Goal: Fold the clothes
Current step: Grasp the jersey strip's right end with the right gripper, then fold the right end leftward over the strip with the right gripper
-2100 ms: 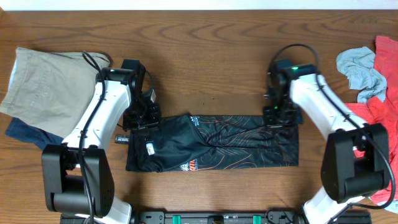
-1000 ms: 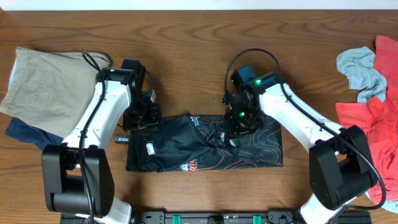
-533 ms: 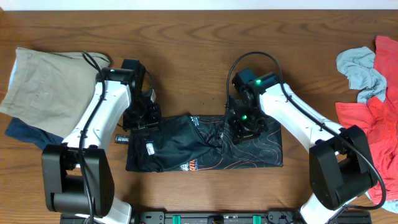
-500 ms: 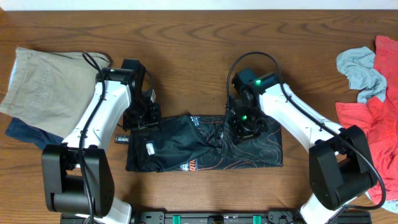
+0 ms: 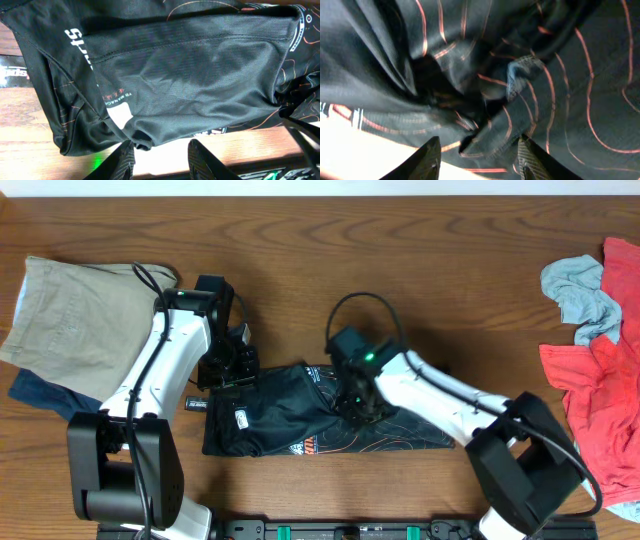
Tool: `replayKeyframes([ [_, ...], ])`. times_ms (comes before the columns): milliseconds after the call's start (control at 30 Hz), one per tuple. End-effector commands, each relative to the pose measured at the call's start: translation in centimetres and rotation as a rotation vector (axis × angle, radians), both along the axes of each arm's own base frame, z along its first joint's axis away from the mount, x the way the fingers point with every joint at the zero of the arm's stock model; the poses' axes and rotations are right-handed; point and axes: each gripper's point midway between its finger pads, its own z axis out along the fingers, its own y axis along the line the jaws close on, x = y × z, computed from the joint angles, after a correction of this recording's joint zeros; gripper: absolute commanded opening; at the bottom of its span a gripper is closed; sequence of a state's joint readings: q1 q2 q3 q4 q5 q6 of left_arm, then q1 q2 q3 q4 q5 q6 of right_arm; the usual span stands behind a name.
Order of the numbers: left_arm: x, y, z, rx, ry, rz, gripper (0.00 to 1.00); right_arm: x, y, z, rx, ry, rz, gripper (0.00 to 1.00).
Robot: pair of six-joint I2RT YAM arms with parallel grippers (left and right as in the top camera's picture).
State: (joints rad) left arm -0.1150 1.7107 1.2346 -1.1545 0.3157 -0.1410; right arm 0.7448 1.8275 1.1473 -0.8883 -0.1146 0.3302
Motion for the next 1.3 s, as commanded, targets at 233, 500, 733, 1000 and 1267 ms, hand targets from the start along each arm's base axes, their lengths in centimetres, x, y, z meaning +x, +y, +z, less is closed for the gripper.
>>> replayKeyframes([
  [233,-0.1,-0.1,0.4,-0.006,-0.008,0.001,0.37,0.3,-0.9,-0.3,-0.141,-0.163,-0.04,0.62],
  [500,-0.1,-0.1,0.4,-0.006,-0.008,0.001,0.37,0.1,-1.9,-0.8,-0.179,-0.169,-0.087,0.41],
  [733,-0.1,-0.1,0.4,-0.006,-0.008,0.001,0.37,-0.4,-1.5,-0.8,-0.159,-0.14,-0.085,0.01],
  [1000,-0.1,-0.1,0.4,-0.006,-0.008,0.001,0.37,-5.7,2.4,-0.1,0.092,0.153,0.084,0.01],
  [1267,-0.1,-0.1,0.4,-0.006,-0.007,0.001,0.37,-5.6,1.4,-0.3,0.042,0.145,0.067,0.01],
])
